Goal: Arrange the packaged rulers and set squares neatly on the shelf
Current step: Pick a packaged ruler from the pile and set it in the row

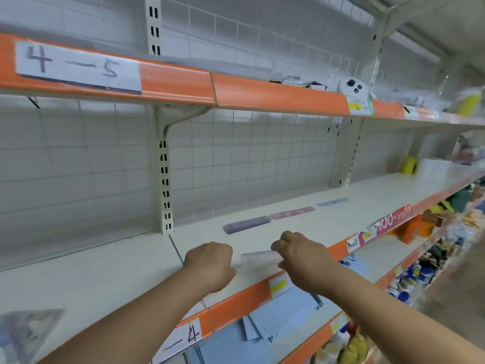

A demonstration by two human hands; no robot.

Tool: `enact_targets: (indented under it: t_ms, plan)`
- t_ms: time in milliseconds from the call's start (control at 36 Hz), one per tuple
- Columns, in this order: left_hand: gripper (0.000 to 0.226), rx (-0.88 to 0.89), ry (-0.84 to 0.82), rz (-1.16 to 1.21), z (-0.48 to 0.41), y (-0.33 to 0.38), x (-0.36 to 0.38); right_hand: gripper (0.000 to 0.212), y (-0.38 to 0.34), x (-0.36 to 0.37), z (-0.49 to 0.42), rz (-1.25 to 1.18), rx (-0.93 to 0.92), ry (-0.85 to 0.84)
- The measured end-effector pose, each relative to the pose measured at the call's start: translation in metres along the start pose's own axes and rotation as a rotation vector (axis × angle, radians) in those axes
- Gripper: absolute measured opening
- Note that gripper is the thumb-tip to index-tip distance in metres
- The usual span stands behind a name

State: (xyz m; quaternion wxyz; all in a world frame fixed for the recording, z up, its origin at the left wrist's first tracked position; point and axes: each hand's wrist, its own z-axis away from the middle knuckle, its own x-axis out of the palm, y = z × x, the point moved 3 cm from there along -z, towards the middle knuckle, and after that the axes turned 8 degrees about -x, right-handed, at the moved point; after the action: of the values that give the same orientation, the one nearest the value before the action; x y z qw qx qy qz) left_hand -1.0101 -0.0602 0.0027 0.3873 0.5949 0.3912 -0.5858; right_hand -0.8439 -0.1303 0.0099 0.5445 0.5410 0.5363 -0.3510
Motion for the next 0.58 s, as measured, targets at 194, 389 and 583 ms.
enact_targets:
  t_ms: [194,389,583]
  plan:
    - [0.028,0.046,0.023,0.033,-0.05,0.005,-0.005,0.031,0.026,0.003,-0.033,-0.003,0.061,0.021]
    - [0.009,0.088,0.019,0.043,-0.081,0.009,-0.001,0.032,0.041,0.02,-0.056,-0.024,0.086,0.009]
    - [0.015,0.083,-0.019,0.012,-0.104,0.011,0.011,0.031,0.059,0.04,-0.075,-0.062,0.082,-0.008]
